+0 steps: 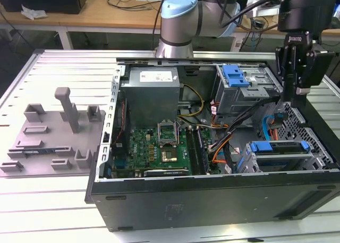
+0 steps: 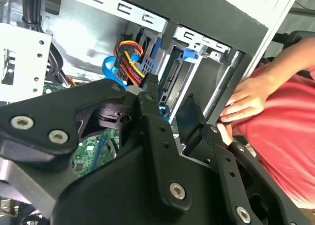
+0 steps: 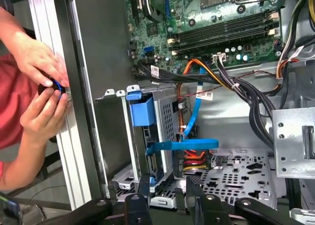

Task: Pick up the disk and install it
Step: 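Insert the first disk wire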

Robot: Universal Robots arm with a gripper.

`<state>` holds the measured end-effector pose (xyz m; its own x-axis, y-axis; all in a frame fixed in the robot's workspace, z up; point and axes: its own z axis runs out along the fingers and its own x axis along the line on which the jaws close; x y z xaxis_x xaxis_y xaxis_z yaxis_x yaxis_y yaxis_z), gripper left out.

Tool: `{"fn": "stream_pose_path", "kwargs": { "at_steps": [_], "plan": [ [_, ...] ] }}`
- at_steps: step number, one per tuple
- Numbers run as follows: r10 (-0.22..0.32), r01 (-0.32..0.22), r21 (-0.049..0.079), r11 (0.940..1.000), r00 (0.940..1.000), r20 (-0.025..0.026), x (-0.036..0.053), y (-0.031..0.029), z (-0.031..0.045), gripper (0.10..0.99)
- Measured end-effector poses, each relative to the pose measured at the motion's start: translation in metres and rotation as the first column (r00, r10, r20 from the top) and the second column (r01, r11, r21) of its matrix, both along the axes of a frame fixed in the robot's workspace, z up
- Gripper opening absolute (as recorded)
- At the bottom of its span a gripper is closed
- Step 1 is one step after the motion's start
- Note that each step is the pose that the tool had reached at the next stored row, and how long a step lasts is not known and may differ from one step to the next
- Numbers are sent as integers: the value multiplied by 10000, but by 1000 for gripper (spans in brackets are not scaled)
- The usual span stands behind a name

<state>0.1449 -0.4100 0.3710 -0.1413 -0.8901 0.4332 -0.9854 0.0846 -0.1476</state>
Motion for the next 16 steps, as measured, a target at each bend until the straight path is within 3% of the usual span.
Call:
{"fn": "stream_pose_path", "kwargs": {
  "at_steps": [10,11,13,16],
  "plan": [
    [-80,80,-12,10000,10000,0,-11,1,-105,424],
    [-93,93,-14,10000,10000,0,-12,1,-111,412],
    [-137,137,-16,9999,9999,0,-14,0,-133,271],
    [-187,187,-18,9998,9998,0,-15,0,-163,271]
  ]
}}
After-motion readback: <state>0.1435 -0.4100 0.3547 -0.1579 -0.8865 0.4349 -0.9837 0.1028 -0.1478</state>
